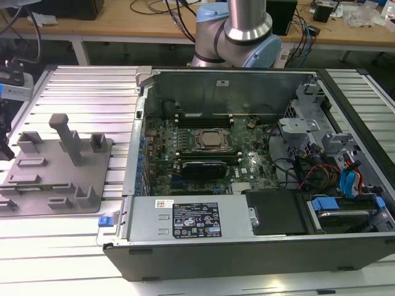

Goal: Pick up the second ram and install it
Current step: 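Pick up the second ram and move it above second insertion slot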

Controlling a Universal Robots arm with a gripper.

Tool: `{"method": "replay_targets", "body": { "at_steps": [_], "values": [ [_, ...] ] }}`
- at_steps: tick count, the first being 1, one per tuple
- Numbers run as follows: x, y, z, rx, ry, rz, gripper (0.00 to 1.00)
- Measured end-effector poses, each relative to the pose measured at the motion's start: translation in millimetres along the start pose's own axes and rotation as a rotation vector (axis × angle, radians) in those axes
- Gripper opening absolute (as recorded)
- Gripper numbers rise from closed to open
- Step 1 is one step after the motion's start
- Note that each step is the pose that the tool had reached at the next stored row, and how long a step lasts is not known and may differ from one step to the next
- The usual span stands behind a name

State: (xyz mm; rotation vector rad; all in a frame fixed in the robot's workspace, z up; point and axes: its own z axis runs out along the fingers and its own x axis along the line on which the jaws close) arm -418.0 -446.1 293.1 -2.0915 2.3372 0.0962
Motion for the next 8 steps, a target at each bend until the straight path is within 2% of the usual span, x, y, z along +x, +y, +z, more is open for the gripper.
{"method": "replay_targets", "body": {
  "at_steps": [8],
  "values": [
    [0.8,-0.3,6.5,-0.0002,0.0002,-0.004,0.08]
  ]
}}
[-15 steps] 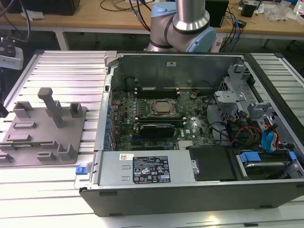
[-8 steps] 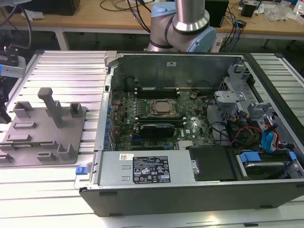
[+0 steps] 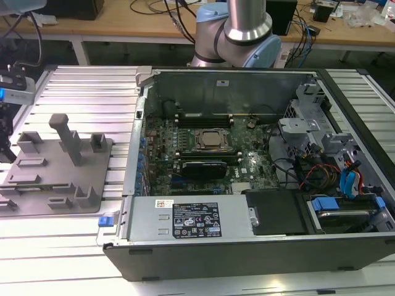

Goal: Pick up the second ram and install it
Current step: 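Pick up the second ram and move it above second insertion slot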

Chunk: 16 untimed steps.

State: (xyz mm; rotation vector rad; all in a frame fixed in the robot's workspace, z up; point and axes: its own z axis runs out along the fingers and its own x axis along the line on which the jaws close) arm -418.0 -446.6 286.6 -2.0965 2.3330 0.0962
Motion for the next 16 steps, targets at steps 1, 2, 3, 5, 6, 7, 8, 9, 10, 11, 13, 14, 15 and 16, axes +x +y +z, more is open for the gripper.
{"method": "replay_targets", "body": {
  "at_steps": [1,2,3,5,6,7,8,9,10,11,13,14,15,16],
  "values": [
    [0.2,-0.1,1.1,0.0000,0.0000,-0.001,0.08],
    [0.4,-0.1,2.2,0.0001,0.0000,-0.002,0.08],
    [0.6,-0.2,3.5,0.0000,0.0000,-0.003,0.08],
    [1.0,-0.5,8.8,-0.0001,0.0002,-0.005,0.08],
    [1.6,-0.7,13.9,-0.0002,0.0001,-0.007,0.08],
    [2.0,-0.9,17.6,-0.0003,0.0002,-0.008,0.08],
    [2.2,-1.1,21.8,-0.0004,0.0002,-0.010,0.08],
    [2.5,-1.3,24.6,-0.0004,0.0002,-0.012,0.08],
    [2.9,-1.5,27.5,-0.0006,0.0004,-0.014,0.08],
    [3.0,-3.7,29.9,-0.0020,0.0006,-0.016,0.08],
    [3.1,-6.7,34.0,-0.0033,0.0008,-0.018,0.08],
    [3.1,-7.2,35.2,-0.0034,0.0008,-0.018,0.08],
    [3.2,-7.4,36.3,-0.0034,0.0009,-0.019,0.08],
    [3.3,-7.7,37.7,-0.0034,0.0009,-0.020,0.08]
  ]
}}
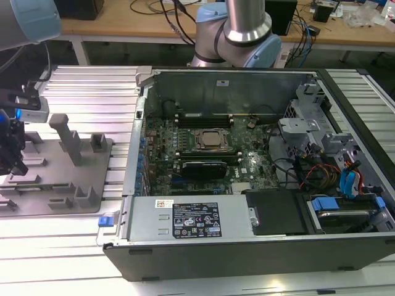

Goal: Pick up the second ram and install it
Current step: 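Pick up the second ram and move it above second insertion slot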

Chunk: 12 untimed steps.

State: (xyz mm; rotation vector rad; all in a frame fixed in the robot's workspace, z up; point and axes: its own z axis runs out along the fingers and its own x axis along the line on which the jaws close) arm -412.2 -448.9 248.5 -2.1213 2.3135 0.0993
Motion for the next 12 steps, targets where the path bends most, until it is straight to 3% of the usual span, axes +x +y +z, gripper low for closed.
{"method": "replay_targets", "body": {
  "at_steps": [4,9,12],
  "values": [
    [1.5,-1.3,12.4,-0.0003,0.0000,-0.005,0.08],
    [6.5,-2.0,19.4,-0.0007,0.0001,-0.012,0.08],
    [6.5,-2.0,19.4,-0.0007,0.0001,-0.012,0.08]
  ]
}}
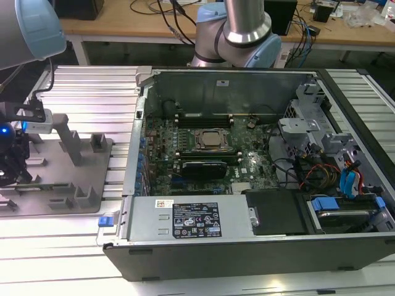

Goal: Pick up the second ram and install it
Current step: 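Pick up the second ram and move it above second insertion slot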

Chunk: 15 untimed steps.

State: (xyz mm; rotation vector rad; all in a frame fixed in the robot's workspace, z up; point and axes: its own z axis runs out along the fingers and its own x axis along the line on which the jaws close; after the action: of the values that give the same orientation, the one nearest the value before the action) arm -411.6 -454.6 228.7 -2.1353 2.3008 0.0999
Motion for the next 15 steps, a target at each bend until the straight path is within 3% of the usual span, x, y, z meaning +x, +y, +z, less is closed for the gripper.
{"method": "replay_targets", "body": {
  "at_steps": [2,6,15],
  "values": [
    [0.0,0.0,0.0,0.0001,0.0000,0.000,0.08],
    [0.0,0.0,0.1,0.0000,-0.0001,0.000,0.34],
    [0.6,-0.2,4.3,-0.0003,0.0004,-0.011,0.34]
  ]
}}
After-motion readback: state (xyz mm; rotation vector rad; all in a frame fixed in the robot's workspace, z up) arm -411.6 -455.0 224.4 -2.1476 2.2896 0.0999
